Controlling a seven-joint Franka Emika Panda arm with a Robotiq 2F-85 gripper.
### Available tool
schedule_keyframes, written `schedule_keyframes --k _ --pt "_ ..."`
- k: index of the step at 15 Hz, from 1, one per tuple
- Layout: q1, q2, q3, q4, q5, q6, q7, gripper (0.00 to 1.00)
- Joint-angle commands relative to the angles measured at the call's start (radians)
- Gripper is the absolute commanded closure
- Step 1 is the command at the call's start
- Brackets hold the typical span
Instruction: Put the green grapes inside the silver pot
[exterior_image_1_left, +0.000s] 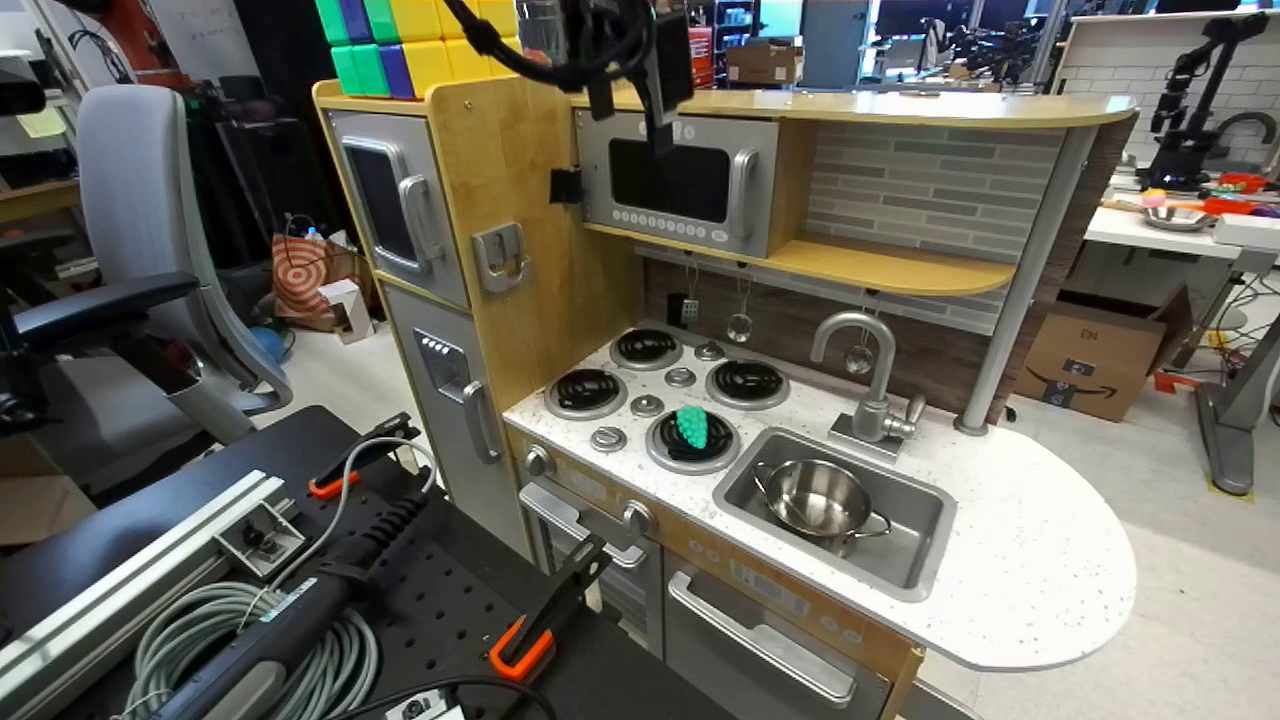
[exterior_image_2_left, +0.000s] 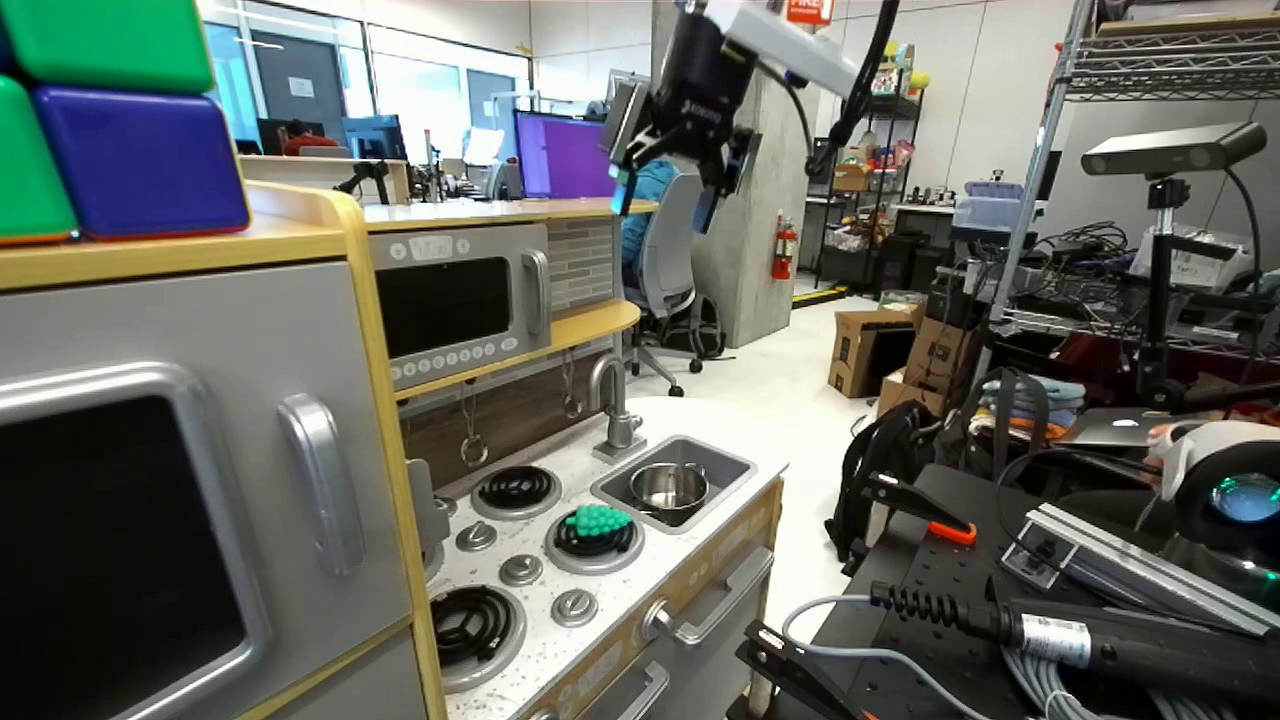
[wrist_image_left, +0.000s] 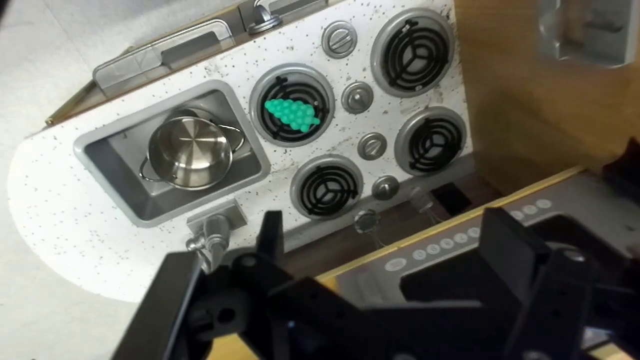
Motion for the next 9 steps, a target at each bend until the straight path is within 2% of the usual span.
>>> schedule_keyframes --k 1,3,5,6,9 --pt "-0.014 0.048 0.006 0.034 -0.017 -0.021 0.038 0.0" --pt "-0.018 0.118 -0.001 0.091 -0.043 -0.058 0.085 0.0" --pt "-0.018 0.134 -0.003 0.113 -0.044 -0.069 0.097 0.0" --pt "-0.019 0.125 -0.01 0.106 -0.134 -0.097 0.024 0.0" --pt "-0.031 0.143 -0.015 0.114 -0.195 -0.145 -0.095 0.0"
